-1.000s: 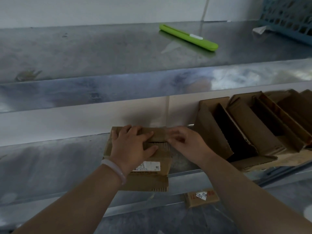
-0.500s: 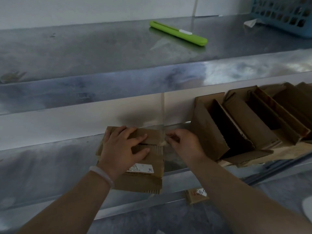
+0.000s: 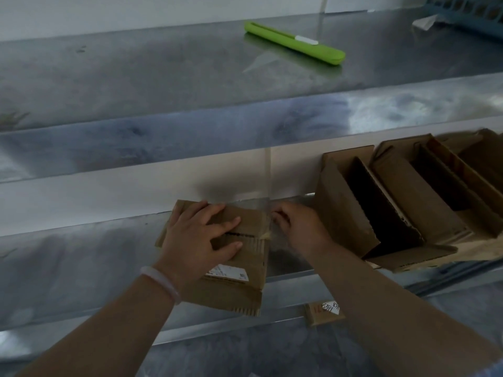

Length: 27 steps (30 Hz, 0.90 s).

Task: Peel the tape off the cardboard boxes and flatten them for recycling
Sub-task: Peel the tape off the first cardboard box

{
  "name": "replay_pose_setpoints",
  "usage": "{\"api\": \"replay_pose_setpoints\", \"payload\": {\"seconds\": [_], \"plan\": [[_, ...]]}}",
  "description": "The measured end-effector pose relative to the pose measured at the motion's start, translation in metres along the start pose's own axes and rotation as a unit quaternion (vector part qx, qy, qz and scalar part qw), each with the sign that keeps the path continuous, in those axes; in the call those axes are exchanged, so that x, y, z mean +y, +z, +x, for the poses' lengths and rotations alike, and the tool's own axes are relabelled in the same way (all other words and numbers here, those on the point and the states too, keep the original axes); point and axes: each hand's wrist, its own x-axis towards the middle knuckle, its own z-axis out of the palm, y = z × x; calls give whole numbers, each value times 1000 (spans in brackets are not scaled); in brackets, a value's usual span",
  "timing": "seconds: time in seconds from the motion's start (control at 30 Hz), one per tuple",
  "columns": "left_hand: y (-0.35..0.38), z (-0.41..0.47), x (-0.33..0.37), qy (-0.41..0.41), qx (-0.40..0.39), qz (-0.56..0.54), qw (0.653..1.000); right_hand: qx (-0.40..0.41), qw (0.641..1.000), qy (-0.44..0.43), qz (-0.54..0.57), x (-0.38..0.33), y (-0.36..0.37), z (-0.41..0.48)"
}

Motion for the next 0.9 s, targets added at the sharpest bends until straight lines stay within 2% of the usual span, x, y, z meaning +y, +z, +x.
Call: {"api": "replay_pose_setpoints", "payload": {"seconds": [0.1,0.17,0.4,0.5,0.57,0.67,0.73,0.8,0.9], "plan": [[2,0,-2,-2,-4,-4,1000,-32,995,-35,-87,-1,-10,5],[3,2,-3,1,-8,2,1000,-14,990,-67,-122,-4,-16,8],[3,3,-2,-10,-9,6,1000,53,982,-164,-74,-14,-19,-1],[2,6,-1,-18,-16,11,1000,52,981,-182,-49,-14,-19,-12],[1,7,0,-21,-17,8,1000,47,986,-160,-16,-14,-17,-16],[1,4,0,-22,-15,6,1000,43,992,-62,97,-17,-19,-25],[1,4,0,-22,-14,7,1000,22,990,-26,140,-20,-21,-30],[1,4,0,-21,-13,9,1000,3,983,6,184,-25,-23,-33],[1,3,2,-23,-9,6,1000,-18,954,62,294,-37,-23,-34]]}}
